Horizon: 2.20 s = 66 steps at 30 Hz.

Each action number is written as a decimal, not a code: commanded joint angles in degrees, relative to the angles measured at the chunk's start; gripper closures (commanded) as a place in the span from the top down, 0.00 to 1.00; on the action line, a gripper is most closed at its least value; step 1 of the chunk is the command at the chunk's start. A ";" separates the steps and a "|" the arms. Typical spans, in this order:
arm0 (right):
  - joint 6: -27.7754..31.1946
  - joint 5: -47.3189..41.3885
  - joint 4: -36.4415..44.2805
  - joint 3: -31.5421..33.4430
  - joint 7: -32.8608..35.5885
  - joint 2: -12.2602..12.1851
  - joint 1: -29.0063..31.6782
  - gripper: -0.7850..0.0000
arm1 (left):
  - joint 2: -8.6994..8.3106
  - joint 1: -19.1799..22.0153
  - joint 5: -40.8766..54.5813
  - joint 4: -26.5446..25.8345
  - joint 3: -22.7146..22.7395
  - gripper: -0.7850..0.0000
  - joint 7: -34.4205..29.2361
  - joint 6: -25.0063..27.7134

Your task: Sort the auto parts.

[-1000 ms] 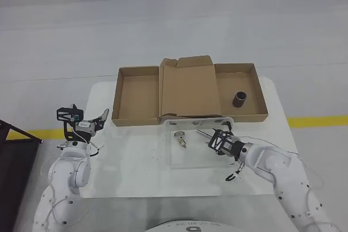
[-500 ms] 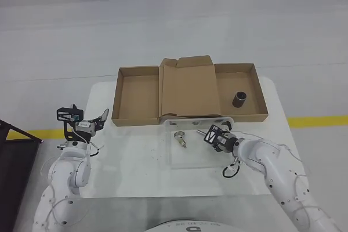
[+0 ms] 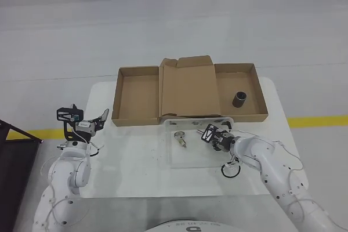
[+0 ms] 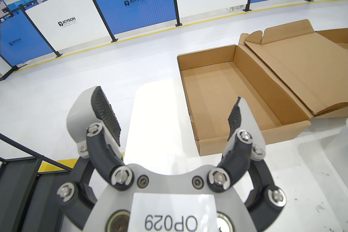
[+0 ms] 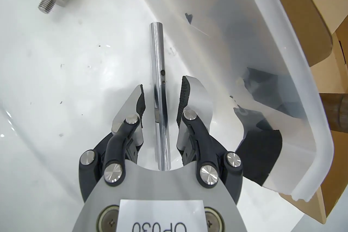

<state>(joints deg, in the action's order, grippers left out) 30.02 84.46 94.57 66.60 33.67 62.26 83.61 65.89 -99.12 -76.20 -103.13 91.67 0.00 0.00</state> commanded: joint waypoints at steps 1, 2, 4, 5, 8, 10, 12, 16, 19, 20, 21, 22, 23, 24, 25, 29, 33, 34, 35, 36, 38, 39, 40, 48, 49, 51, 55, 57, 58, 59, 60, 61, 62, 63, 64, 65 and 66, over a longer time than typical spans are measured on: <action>0.12 0.07 -0.23 -0.33 0.65 0.04 -0.28 0.33 | 0.00 0.00 0.00 0.00 0.00 1.00 0.00 0.00; 0.09 0.12 -0.29 -0.48 0.87 0.06 -0.41 0.32 | 0.00 0.00 0.00 0.00 0.00 1.00 0.00 0.00; 0.20 -0.05 -0.48 -0.75 1.15 0.10 -0.60 0.25 | 0.00 0.00 0.00 0.00 0.00 1.00 0.00 0.00; 0.26 -0.05 -0.53 -0.86 1.27 0.11 -0.70 0.19 | 0.00 0.00 0.00 0.00 0.00 1.00 0.00 0.00; 0.46 0.18 -0.43 -1.19 1.44 0.12 -0.84 0.00 | 0.00 0.00 0.00 0.00 0.00 1.00 0.00 0.00; 0.51 0.50 -0.13 -1.26 1.44 0.09 -0.79 0.00 | 0.00 0.00 0.00 0.00 0.00 1.00 0.00 0.00; 0.62 0.59 0.39 -1.15 1.18 0.04 -0.60 0.00 | 0.00 0.00 0.00 0.00 0.00 1.00 0.00 0.00; 8.53 -7.08 2.68 1.64 -4.17 -0.57 0.77 0.00 | 0.00 0.00 0.00 0.00 0.00 1.00 0.00 0.00; 15.76 -13.36 4.44 6.15 -8.02 -1.52 2.75 0.00 | 0.00 0.00 0.00 0.00 0.00 1.00 0.00 0.00; 17.52 -15.49 4.91 7.62 -9.11 -1.79 3.45 0.00 | 0.00 0.00 0.00 0.00 0.00 1.00 0.00 0.00; 19.09 -17.63 5.25 8.88 -10.03 -2.03 4.12 0.00 | 0.00 0.00 0.00 0.00 0.00 1.00 0.00 0.00; 20.26 -19.74 5.36 10.04 -10.72 -2.23 4.71 0.00 | 0.00 0.00 0.00 0.00 0.00 1.00 0.00 0.00; 21.14 -22.39 5.28 11.00 -11.53 -2.38 5.21 0.00 | 0.00 0.00 0.00 0.00 0.00 1.00 0.00 0.00; 21.79 -24.70 5.10 11.77 -11.81 -2.52 5.52 0.00 | 0.00 0.00 0.00 0.00 0.00 1.00 0.00 0.00; 21.90 -27.05 4.77 12.42 -12.02 -2.62 5.70 0.00 | 0.00 0.00 0.00 0.00 0.00 1.00 0.00 0.00; 19.42 -34.32 3.77 13.09 -11.00 -2.73 5.45 0.00 | 0.00 0.00 0.00 0.00 0.00 1.00 0.00 0.00; 18.75 -38.52 3.21 12.54 -8.65 -2.88 4.38 0.00 | 0.00 0.00 0.00 0.00 0.00 1.00 0.00 0.00; 18.64 -39.22 3.11 12.36 -8.12 -2.91 4.12 0.00 | 0.00 0.00 0.00 0.00 0.00 1.00 0.00 0.00; 18.63 -40.03 2.96 12.08 -7.61 -2.94 3.89 0.00 | 0.00 0.00 0.00 0.00 0.00 1.00 0.00 0.00; 18.66 -41.36 2.59 11.68 -7.07 -2.95 3.70 0.00 | 0.00 0.00 0.00 0.00 0.00 1.00 0.00 0.00; 18.90 -46.40 1.16 10.48 -5.65 -2.94 3.18 0.00 | 0.00 0.00 0.00 0.00 0.00 1.00 0.00 0.00; 19.31 -50.29 0.16 9.76 -4.31 -2.96 2.54 0.00 | 0.00 0.00 0.00 0.00 0.00 1.00 0.00 0.00; 19.98 -55.57 -1.27 8.98 -2.46 -3.02 1.69 0.00 | 0.00 0.00 0.00 0.00 0.00 1.00 0.00 0.00; 9.27 -112.02 -14.78 4.51 28.65 -4.36 -9.20 0.00 | 0.00 0.00 0.00 0.00 0.00 1.00 0.00 0.00; 8.24 -116.46 -16.54 4.60 32.11 -4.42 -10.39 0.00 | 0.00 0.00 0.00 0.00 0.00 1.00 0.00 0.00; 5.38 -122.70 -18.80 4.50 35.22 -4.39 -12.01 0.00 | 0.00 0.00 0.00 0.00 0.00 1.00 0.00 0.00; 4.35 -127.77 -20.84 5.36 36.24 -4.42 -12.92 0.00 | 0.00 0.00 0.00 0.00 0.00 1.00 0.00 0.00; 4.55 -128.74 -21.09 6.06 36.04 -4.50 -12.77 0.00 | 0.00 0.00 0.00 0.00 0.00 1.00 0.00 0.00; 4.93 -128.85 -21.28 6.46 35.66 -4.54 -12.64 0.00 | 0.00 0.00 0.00 0.00 0.00 1.00 0.00 0.00; 5.34 -128.73 -21.44 6.78 35.26 -4.57 -12.47 0.00 | 0.00 0.00 0.00 0.00 0.00 1.00 0.00 0.00; 5.93 -128.10 -21.68 7.12 34.66 -4.62 -12.32 0.00 | 0.00 0.00 0.00 0.00 0.00 1.00 0.00 0.00; 6.41 -127.55 -21.61 7.34 34.18 -4.64 -12.20 0.00 | 0.00 0.00 0.00 0.00 0.00 1.00 0.00 0.00; 6.72 -127.13 -21.39 7.47 33.87 -4.67 -12.03 0.00 | 0.00 0.00 0.00 0.00 0.00 1.00 0.00 0.00; 6.98 -126.82 -21.13 7.64 33.61 -4.69 -11.83 0.00 | 0.00 0.00 0.00 0.00 0.00 1.00 0.00 0.00; 7.18 -126.53 -20.92 7.79 33.41 -4.73 -11.62 0.00 | 0.00 0.00 0.00 0.00 0.00 1.00 0.00 0.00; 7.36 -126.30 -20.69 7.94 33.23 -4.76 -11.41 0.00 | 0.00 0.00 0.00 0.00 0.00 1.00 0.00 0.00; 7.47 -126.21 -20.46 8.07 33.12 -4.78 -11.22 0.00 | 0.00 0.00 0.00 0.00 0.00 1.00 0.00 0.00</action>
<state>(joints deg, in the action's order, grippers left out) 37.42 -41.80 73.96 74.58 66.86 57.50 72.26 65.89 -99.12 -76.20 -103.13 91.67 0.00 0.00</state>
